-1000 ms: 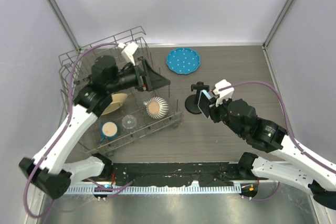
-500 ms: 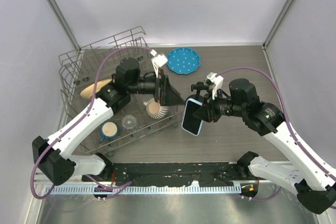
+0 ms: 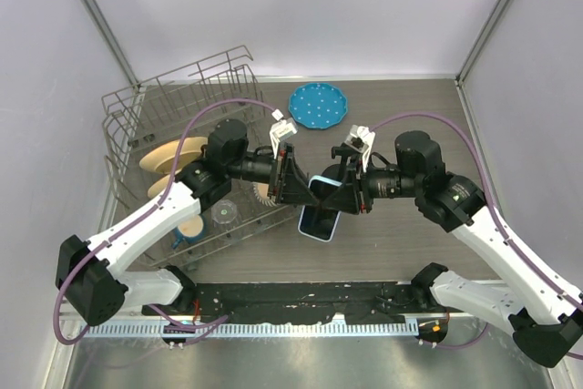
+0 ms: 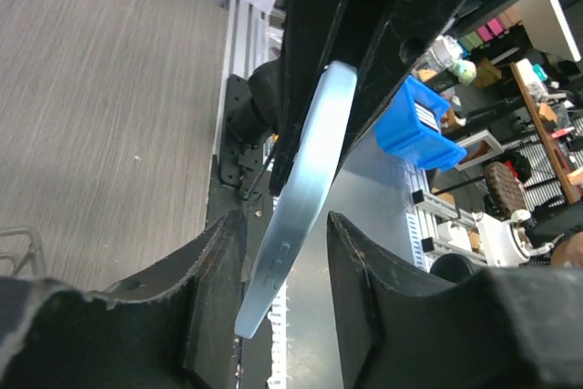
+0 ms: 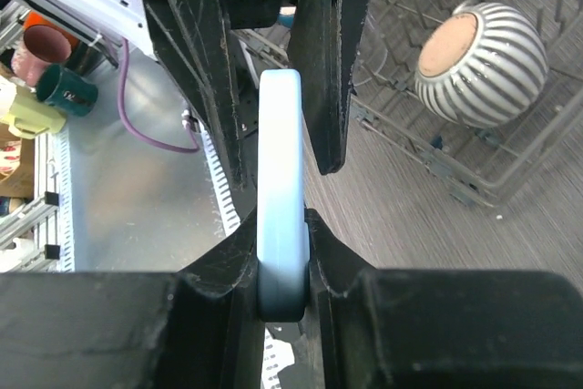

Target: Place the phone on the phone stand

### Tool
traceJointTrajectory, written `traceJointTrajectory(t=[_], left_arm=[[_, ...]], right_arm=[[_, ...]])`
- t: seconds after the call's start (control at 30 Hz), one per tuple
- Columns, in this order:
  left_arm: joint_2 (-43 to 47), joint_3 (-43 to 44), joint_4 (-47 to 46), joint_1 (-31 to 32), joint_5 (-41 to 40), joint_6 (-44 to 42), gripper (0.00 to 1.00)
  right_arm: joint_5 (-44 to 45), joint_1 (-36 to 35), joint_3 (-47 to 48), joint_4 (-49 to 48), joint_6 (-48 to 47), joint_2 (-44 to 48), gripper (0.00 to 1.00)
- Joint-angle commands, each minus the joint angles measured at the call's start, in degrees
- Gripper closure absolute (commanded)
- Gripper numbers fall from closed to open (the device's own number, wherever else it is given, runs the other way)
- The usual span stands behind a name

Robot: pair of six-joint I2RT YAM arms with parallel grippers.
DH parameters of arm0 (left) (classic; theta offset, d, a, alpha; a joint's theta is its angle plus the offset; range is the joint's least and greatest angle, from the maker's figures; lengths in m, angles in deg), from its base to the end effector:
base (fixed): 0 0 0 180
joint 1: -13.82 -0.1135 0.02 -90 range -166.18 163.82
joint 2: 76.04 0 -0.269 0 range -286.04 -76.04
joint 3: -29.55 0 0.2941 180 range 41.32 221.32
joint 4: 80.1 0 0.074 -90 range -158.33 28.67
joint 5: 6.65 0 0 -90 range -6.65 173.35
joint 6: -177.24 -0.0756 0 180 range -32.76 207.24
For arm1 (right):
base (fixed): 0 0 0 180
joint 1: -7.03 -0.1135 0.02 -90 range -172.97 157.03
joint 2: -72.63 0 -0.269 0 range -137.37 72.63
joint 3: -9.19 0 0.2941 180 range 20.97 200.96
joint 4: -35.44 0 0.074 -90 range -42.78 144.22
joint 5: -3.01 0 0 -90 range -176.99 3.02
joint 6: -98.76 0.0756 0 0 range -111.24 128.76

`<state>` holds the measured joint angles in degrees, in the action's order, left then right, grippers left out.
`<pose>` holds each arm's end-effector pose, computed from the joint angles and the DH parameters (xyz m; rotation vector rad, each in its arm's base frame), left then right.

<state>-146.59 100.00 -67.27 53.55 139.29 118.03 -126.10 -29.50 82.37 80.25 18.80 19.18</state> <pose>0.2198 -0.2642 0.3406 0.9458 1.8251 -1.6914 0.1780 0.1912 0.3726 -0.9235 1.8955 1.1882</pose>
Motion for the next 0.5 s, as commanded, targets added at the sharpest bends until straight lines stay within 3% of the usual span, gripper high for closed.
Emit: traceJointTrajectory(t=[0.0,0.2,0.4,0.43,0.47], left_arm=[[0.67,-0.75,-9.13,0.00,5.75,4.01,0.58],[0.93,-2.34,-16.09,0.18,6.81,8.85,0.60],[1.64,-1.90,-13.63,1.14,5.15,5.97,0.86],[1.90,-1.72,-11.63,1.23,3.14,5.08,0.97],[2.60,-1.37,-10.13,1.32,1.73,4.03,1.00]], right_arm=[[-5.19,0.15,-1.11,-9.92,2.08,2.21,0.99],[-6.41,0.15,-3.48,-13.08,4.98,1.95,0.99],[-6.77,0.06,-6.30,-18.01,8.50,2.21,0.99],[-6.16,0.06,-6.39,-17.92,8.33,2.21,0.98],[-5.45,-0.03,-6.56,-17.31,8.41,2.04,0.88]])
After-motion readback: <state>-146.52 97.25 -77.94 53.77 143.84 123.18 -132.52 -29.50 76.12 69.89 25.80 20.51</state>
